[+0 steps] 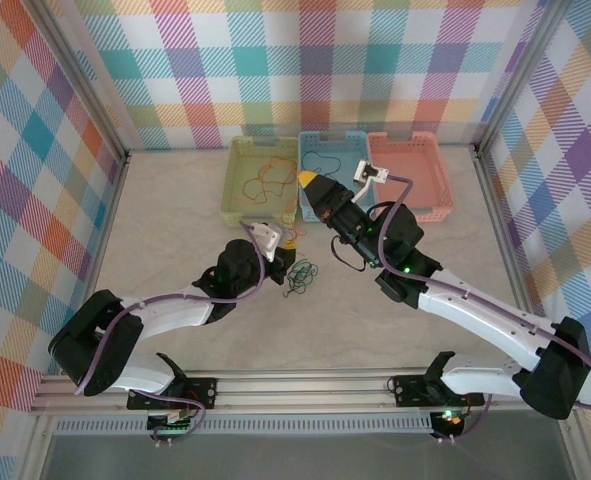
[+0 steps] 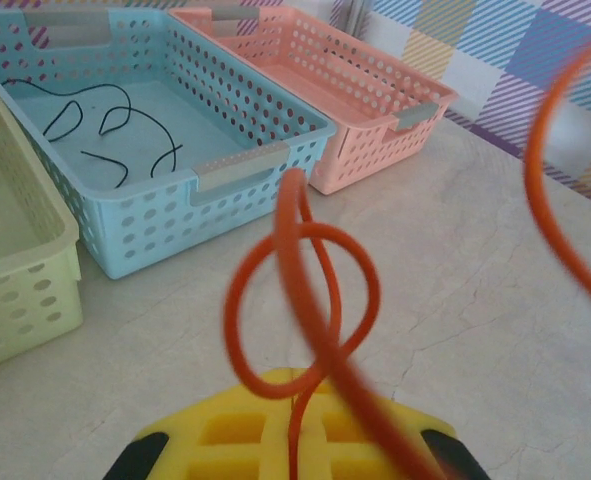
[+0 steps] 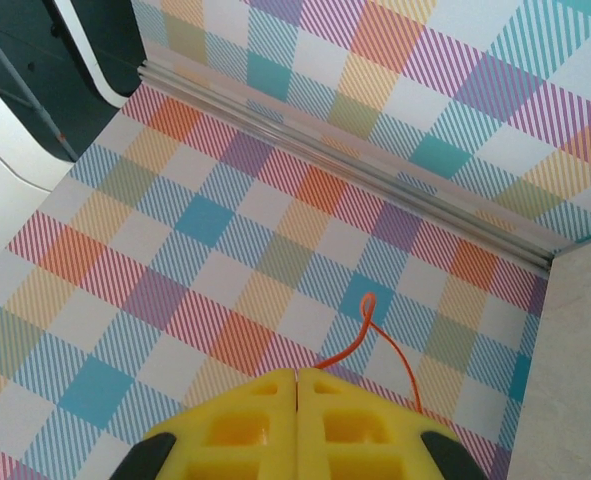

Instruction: Untangle the cables

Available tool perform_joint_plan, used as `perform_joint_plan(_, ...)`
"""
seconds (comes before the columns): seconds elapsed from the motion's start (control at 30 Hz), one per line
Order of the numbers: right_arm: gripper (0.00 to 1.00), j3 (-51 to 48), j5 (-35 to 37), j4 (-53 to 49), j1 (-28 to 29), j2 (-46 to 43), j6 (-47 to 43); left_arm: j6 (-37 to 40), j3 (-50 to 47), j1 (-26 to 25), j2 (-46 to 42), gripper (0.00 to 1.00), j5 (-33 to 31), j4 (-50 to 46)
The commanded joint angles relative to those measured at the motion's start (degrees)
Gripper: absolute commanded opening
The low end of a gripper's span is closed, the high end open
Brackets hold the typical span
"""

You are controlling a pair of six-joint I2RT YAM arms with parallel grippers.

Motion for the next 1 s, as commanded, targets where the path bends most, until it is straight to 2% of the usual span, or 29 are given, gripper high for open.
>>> perform_joint_plan(0.0, 0.00, 1.4, 1.5, 0.4, 0.3, -1.8, -2.3, 0.4, 1.7, 0.0, -0.4, 0.00, -0.8, -0.2)
perform_joint_plan(0.2, 0.00, 1.7, 3.4, -2.9, -0.4, -4.8, -7.0, 0.3, 1.8, 0.0, -0.6, 0.00, -1.9, -0.9)
perform_joint_plan(0.4, 0.00, 0.3, 7.4, -8.4, -6.2, -10.3, -11.3, 0.4, 2.3, -0.1, -0.6, 0.00, -2.2, -1.8)
perform_joint_plan(0.67, 0.00, -3.5, 8.3, -16.2, -25.4, -17.3, -12.7, 0.5, 2.6, 0.0, -0.5, 0.00, -2.2, -2.7)
perform_joint_plan(0.97, 0.00, -2.5, 9.3, -23.4, -45.0, -18.7, -16.8, 0.6, 3.0, 0.0, -0.3, 0.00, -2.2, -3.4)
